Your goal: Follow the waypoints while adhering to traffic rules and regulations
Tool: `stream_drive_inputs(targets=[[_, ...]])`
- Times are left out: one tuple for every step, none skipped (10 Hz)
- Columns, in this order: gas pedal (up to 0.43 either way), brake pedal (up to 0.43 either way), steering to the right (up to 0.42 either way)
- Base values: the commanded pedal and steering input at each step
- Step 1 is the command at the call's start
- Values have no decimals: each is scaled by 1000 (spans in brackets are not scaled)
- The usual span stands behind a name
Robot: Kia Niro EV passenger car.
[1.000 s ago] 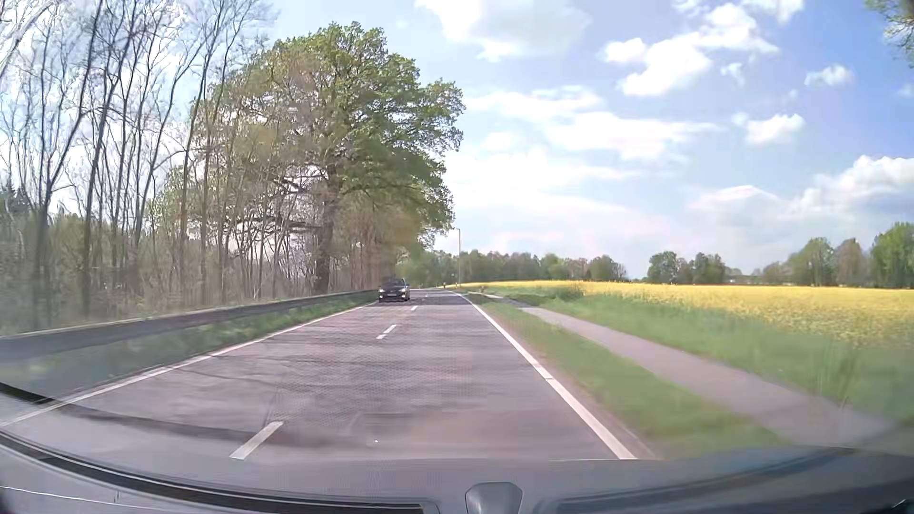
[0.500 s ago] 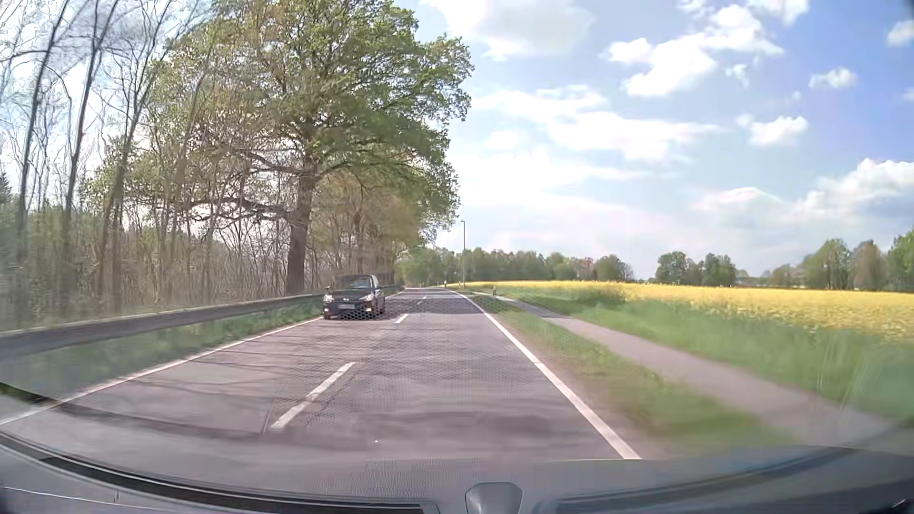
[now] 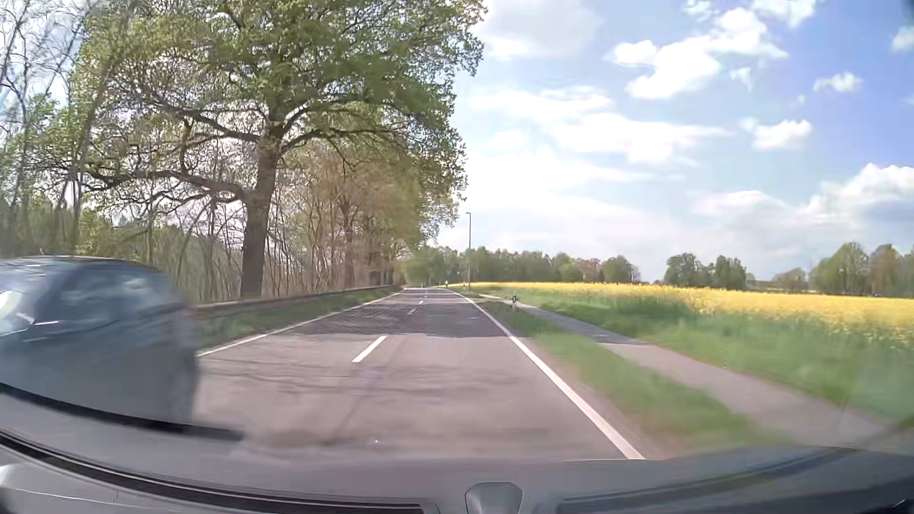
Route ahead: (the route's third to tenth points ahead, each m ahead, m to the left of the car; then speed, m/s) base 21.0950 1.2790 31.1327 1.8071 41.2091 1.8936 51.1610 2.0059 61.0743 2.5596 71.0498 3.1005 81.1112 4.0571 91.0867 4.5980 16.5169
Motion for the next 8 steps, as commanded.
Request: stream_drive_inputs(targets=[[110, 0, -6], [110, 0, -6], [110, 0, -6], [110, 0, -6], [110, 0, -6], [110, 0, -6], [110, 0, -6], [110, 0, -6]])
